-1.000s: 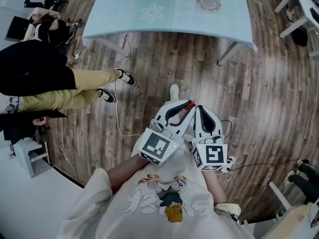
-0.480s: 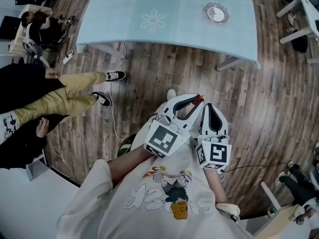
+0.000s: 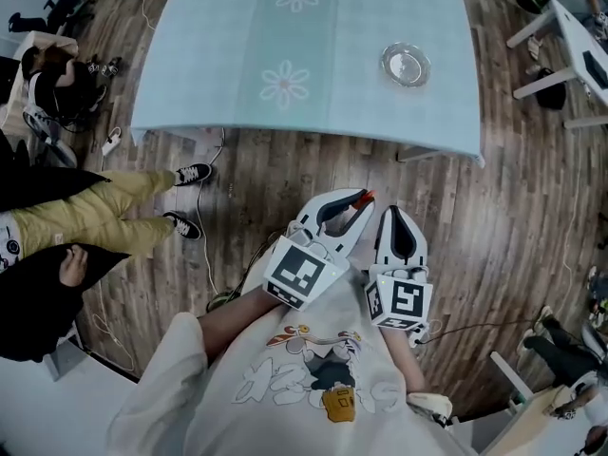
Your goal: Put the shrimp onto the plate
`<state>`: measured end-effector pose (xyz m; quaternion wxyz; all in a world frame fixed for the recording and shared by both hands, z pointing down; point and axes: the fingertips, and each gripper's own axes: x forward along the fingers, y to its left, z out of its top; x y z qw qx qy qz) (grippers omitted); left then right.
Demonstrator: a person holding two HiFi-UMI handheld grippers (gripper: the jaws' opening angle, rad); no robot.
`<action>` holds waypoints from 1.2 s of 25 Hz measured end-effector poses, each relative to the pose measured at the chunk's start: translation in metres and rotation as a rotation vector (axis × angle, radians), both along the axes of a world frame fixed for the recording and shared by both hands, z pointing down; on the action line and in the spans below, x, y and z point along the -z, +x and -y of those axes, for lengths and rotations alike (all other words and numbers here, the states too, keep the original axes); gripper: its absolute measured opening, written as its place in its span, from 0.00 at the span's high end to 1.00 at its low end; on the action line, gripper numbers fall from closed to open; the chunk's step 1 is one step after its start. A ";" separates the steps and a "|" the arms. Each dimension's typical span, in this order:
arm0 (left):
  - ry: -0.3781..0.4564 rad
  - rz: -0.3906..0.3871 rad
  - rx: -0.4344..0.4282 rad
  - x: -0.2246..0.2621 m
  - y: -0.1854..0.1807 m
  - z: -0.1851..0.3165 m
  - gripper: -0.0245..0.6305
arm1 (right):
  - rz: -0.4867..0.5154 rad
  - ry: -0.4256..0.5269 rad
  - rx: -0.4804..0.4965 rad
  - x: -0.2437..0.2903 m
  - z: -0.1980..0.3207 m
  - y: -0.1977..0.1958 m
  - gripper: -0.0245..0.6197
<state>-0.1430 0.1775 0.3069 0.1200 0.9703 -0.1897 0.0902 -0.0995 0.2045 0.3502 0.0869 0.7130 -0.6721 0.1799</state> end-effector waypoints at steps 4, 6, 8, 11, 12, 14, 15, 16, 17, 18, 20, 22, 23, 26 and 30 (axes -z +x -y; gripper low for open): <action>-0.016 -0.011 -0.004 -0.002 0.000 0.021 0.88 | -0.013 -0.017 -0.002 -0.003 0.022 -0.003 0.93; -0.015 -0.021 -0.004 0.000 0.003 0.032 0.88 | -0.014 -0.022 -0.004 -0.003 0.033 0.001 0.93; -0.016 -0.023 -0.001 -0.002 0.005 0.040 0.88 | -0.015 -0.022 -0.004 -0.004 0.041 0.003 0.93; -0.024 -0.018 0.009 -0.008 0.011 0.050 0.88 | -0.005 -0.021 -0.001 -0.009 0.053 0.013 0.93; -0.028 -0.015 0.016 -0.010 0.014 0.055 0.88 | 0.003 -0.023 -0.003 -0.012 0.059 0.018 0.93; -0.052 -0.009 0.041 -0.012 0.020 0.069 0.88 | 0.020 -0.022 -0.003 -0.014 0.074 0.028 0.93; -0.063 -0.005 0.053 -0.013 0.024 0.076 0.88 | 0.024 -0.019 0.001 -0.014 0.081 0.033 0.93; -0.060 0.003 0.057 -0.017 0.028 0.083 0.88 | 0.026 -0.015 0.007 -0.014 0.088 0.039 0.93; -0.053 0.014 0.056 -0.021 0.034 0.090 0.88 | 0.028 -0.012 0.014 -0.015 0.096 0.046 0.93; -0.050 0.026 0.056 -0.024 0.041 0.096 0.88 | 0.032 -0.012 0.021 -0.016 0.105 0.054 0.93; -0.049 0.045 0.062 -0.027 0.059 0.112 0.88 | 0.032 -0.011 0.040 -0.016 0.123 0.071 0.93; -0.040 0.054 0.078 -0.026 0.077 0.130 0.88 | 0.024 -0.004 0.071 -0.014 0.142 0.088 0.93; -0.037 0.058 0.087 -0.026 0.085 0.138 0.88 | 0.024 -0.001 0.087 -0.013 0.151 0.096 0.93; -0.030 0.064 0.109 -0.025 0.116 0.160 0.88 | 0.056 -0.010 0.119 -0.012 0.172 0.126 0.93; -0.017 0.062 0.141 -0.022 0.162 0.188 0.88 | 0.074 -0.005 0.135 -0.008 0.205 0.176 0.93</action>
